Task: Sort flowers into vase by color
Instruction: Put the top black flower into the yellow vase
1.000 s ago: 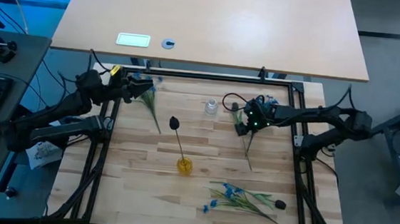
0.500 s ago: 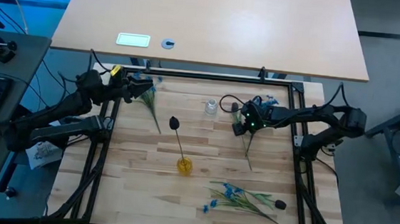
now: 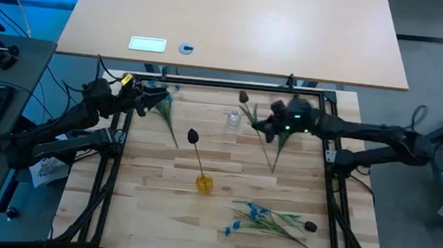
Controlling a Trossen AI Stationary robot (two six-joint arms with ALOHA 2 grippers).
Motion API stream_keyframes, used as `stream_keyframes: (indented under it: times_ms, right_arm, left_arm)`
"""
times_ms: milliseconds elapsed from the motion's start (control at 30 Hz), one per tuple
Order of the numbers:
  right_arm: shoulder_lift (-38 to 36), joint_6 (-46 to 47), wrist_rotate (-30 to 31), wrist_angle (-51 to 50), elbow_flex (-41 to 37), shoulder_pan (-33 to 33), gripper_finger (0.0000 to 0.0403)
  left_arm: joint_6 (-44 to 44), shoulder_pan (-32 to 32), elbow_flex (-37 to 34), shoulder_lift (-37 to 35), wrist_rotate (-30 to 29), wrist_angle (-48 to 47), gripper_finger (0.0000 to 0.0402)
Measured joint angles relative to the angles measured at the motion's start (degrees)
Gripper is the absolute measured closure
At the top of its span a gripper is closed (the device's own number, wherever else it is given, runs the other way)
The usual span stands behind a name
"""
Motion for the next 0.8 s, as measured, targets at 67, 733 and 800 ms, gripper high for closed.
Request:
stream_keyframes:
  times_ms: [67, 733, 800]
  right_arm:
    - [-2.4, -2.9, -4.4, 7.4, 0.3, 2.3, 0.0399]
    - [29.6, -15.3, -1.3, 83.6, 4.0, 22.4, 0.0402]
    - [32.1, -14.8, -2.4, 87.4, 5.9, 22.6, 0.0402]
  left_arm:
    - [0.4, 0.0, 0.0, -0.2, -1.1, -0.8, 0.0188]
    - [-4.6, 0.0, 0.0, 0.1, -7.1, -1.1, 0.0188]
    - [-4.6, 0.0, 0.0, 0.1, -7.1, -1.1, 0.0188]
